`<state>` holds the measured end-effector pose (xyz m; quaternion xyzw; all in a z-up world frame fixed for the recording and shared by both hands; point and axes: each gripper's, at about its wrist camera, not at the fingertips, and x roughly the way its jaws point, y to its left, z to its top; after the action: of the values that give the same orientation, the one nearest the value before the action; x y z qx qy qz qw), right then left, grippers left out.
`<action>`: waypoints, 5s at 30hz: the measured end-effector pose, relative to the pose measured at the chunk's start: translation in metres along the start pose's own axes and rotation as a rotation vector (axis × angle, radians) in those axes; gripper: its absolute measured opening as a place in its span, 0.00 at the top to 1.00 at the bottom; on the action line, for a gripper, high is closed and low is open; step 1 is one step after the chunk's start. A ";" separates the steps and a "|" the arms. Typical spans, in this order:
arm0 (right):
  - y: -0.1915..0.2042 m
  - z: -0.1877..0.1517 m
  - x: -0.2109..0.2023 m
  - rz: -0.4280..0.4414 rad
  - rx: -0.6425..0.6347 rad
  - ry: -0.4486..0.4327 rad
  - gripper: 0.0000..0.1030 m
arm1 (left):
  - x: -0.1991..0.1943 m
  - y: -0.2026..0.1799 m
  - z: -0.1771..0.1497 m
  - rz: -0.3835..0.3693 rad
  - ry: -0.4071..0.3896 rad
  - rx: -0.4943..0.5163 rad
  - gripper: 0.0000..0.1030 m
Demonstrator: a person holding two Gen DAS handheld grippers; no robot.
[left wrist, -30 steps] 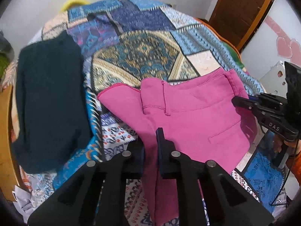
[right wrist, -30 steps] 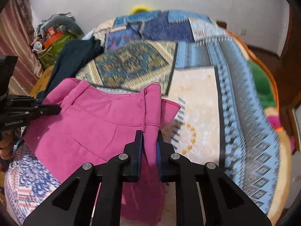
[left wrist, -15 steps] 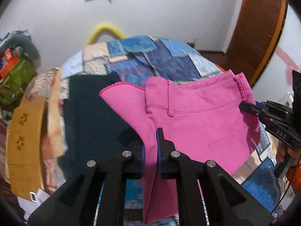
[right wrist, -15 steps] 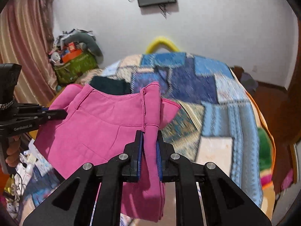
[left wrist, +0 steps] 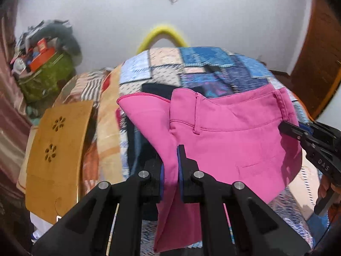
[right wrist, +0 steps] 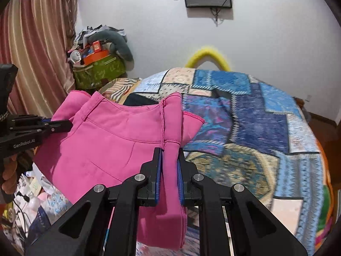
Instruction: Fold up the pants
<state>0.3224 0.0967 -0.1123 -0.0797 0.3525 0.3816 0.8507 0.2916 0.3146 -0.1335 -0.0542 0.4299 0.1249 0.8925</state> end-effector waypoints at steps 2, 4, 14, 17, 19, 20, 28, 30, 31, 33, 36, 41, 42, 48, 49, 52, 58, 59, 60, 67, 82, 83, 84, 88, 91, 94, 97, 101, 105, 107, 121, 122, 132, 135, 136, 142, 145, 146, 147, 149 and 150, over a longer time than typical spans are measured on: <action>0.006 -0.002 0.016 0.015 0.010 0.018 0.89 | 0.019 0.012 -0.003 0.021 0.018 -0.015 0.90; 0.012 -0.004 0.030 0.025 0.017 0.035 0.89 | 0.034 0.022 -0.007 0.031 0.033 -0.030 0.90; 0.026 -0.024 0.090 -0.008 -0.014 0.146 0.89 | 0.107 0.050 -0.034 0.053 0.140 -0.062 0.89; 0.024 -0.029 0.095 -0.020 -0.021 0.172 0.84 | 0.111 0.053 -0.041 0.059 0.148 -0.069 0.84; 0.021 -0.030 0.093 -0.023 -0.011 0.187 0.77 | 0.109 0.056 -0.042 0.075 0.167 -0.093 0.75; 0.020 -0.031 0.091 -0.029 -0.006 0.193 0.75 | 0.106 0.057 -0.043 0.071 0.175 -0.106 0.73; 0.020 -0.037 0.039 -0.049 0.018 0.140 0.69 | 0.038 0.040 -0.049 0.044 0.098 -0.070 0.55; 0.025 -0.033 0.012 -0.045 0.010 0.088 0.69 | 0.013 0.034 -0.047 0.032 0.054 -0.071 0.55; 0.029 -0.030 -0.002 -0.038 0.003 0.062 0.69 | -0.006 0.030 -0.046 0.017 0.019 -0.072 0.55; 0.038 -0.024 -0.032 -0.024 -0.015 0.003 0.69 | -0.040 0.023 -0.045 -0.010 -0.045 -0.076 0.55; 0.054 -0.015 -0.080 0.006 -0.034 -0.095 0.69 | -0.093 0.012 -0.046 -0.037 -0.147 -0.070 0.55; 0.086 -0.008 -0.156 0.055 -0.082 -0.270 0.69 | -0.181 -0.008 -0.059 -0.061 -0.320 -0.046 0.55; 0.093 -0.009 -0.172 0.066 -0.090 -0.306 0.69 | -0.196 -0.011 -0.063 -0.063 -0.353 -0.041 0.55; 0.126 -0.024 -0.241 0.103 -0.125 -0.477 0.69 | -0.277 -0.039 -0.099 -0.019 -0.545 -0.003 0.55; 0.130 -0.027 -0.247 0.106 -0.130 -0.491 0.66 | -0.289 -0.045 -0.108 -0.005 -0.578 0.005 0.55; 0.141 -0.040 -0.265 0.100 -0.137 -0.537 0.48 | -0.313 -0.053 -0.127 0.007 -0.645 0.008 0.44; 0.151 -0.055 -0.274 0.060 -0.124 -0.570 0.15 | -0.335 -0.059 -0.154 0.022 -0.700 -0.012 0.18; 0.151 -0.057 -0.274 0.055 -0.116 -0.569 0.13 | -0.337 -0.060 -0.158 0.024 -0.704 -0.015 0.15; 0.151 -0.058 -0.274 0.050 -0.109 -0.565 0.09 | -0.339 -0.059 -0.160 0.027 -0.705 -0.017 0.12; 0.149 -0.063 -0.281 0.024 -0.076 -0.559 0.00 | -0.337 -0.058 -0.166 0.038 -0.699 -0.028 0.00; 0.147 -0.075 -0.284 0.007 -0.063 -0.555 0.00 | -0.333 -0.062 -0.173 0.043 -0.689 -0.022 0.00; 0.147 -0.076 -0.284 0.008 -0.061 -0.553 0.00 | -0.332 -0.062 -0.172 0.044 -0.687 -0.022 0.00; 0.146 -0.075 -0.284 0.009 -0.059 -0.550 0.00 | -0.332 -0.062 -0.172 0.046 -0.686 -0.024 0.00; 0.145 -0.078 -0.282 0.006 -0.057 -0.545 0.00 | -0.328 -0.062 -0.172 0.042 -0.679 -0.033 0.00; 0.144 -0.079 -0.281 0.006 -0.054 -0.538 0.00 | -0.325 -0.062 -0.171 0.044 -0.673 -0.036 0.00; 0.142 -0.080 -0.282 0.006 -0.052 -0.530 0.00 | -0.323 -0.061 -0.168 0.044 -0.668 -0.038 0.00; 0.141 -0.081 -0.282 0.006 -0.050 -0.525 0.00 | -0.321 -0.061 -0.167 0.040 -0.662 -0.042 0.00; 0.140 -0.080 -0.284 0.004 -0.044 -0.525 0.00 | -0.318 -0.061 -0.168 0.035 -0.655 -0.043 0.00; 0.139 -0.079 -0.285 0.003 -0.037 -0.524 0.00 | -0.317 -0.061 -0.166 0.031 -0.648 -0.045 0.00; 0.139 -0.079 -0.286 0.005 -0.034 -0.524 0.00 | -0.316 -0.061 -0.166 0.031 -0.647 -0.045 0.00; 0.139 -0.080 -0.286 0.006 -0.025 -0.524 0.00 | -0.313 -0.060 -0.167 0.016 -0.648 -0.053 0.00; 0.139 -0.080 -0.286 0.006 -0.025 -0.525 0.00 | -0.313 -0.060 -0.167 0.014 -0.649 -0.054 0.00; 0.138 -0.081 -0.287 -0.001 -0.028 -0.529 0.00 | -0.312 -0.061 -0.167 -0.010 -0.644 -0.052 0.00; 0.138 -0.082 -0.288 0.002 -0.025 -0.529 0.00 | -0.313 -0.062 -0.166 -0.019 -0.636 -0.051 0.00; 0.138 -0.082 -0.288 0.004 -0.025 -0.528 0.00 | -0.313 -0.061 -0.166 -0.031 -0.631 -0.052 0.00; 0.136 -0.080 -0.290 0.004 -0.019 -0.533 0.00 | -0.315 -0.063 -0.166 -0.032 -0.631 -0.058 0.00; 0.136 -0.080 -0.290 0.004 -0.018 -0.533 0.00 | -0.315 -0.063 -0.166 -0.025 -0.634 -0.054 0.00; 0.136 -0.080 -0.290 0.004 -0.018 -0.532 0.00 | -0.316 -0.064 -0.166 -0.022 -0.636 -0.052 0.00; 0.136 -0.080 -0.290 0.005 -0.017 -0.532 0.00 | -0.316 -0.064 -0.166 -0.020 -0.636 -0.050 0.00; 0.135 -0.080 -0.290 0.009 -0.015 -0.530 0.00 | -0.316 -0.066 -0.166 -0.028 -0.634 -0.044 0.00; 0.135 -0.080 -0.290 0.011 -0.013 -0.529 0.00 | -0.315 -0.066 -0.165 -0.026 -0.633 -0.045 0.00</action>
<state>0.0510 -0.0135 0.0381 0.0193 0.1158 0.3962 0.9106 -0.0040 0.1615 0.0088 -0.0377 0.1272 0.1334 0.9822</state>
